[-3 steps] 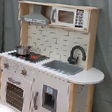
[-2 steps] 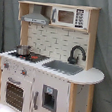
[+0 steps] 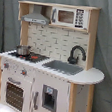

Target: Play with the kitchen

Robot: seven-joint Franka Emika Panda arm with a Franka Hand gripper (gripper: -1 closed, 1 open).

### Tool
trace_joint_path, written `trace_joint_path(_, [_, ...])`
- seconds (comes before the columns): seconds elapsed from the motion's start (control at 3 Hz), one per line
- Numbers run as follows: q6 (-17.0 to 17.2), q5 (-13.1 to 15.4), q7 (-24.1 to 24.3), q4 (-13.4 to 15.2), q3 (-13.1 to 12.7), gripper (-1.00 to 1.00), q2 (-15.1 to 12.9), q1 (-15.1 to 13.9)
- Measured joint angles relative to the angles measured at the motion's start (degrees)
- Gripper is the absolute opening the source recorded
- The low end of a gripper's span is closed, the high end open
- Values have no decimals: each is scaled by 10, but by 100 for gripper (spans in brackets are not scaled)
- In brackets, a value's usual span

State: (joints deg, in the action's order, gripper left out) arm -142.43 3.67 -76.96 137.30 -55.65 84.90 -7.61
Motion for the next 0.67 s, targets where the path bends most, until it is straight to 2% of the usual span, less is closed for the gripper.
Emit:
trace_joint_path(0.33, [-13, 0, -40, 0, 45, 100, -3, -5])
trace_joint_path(0.67, [-41, 0, -76, 0, 85, 100, -14, -23])
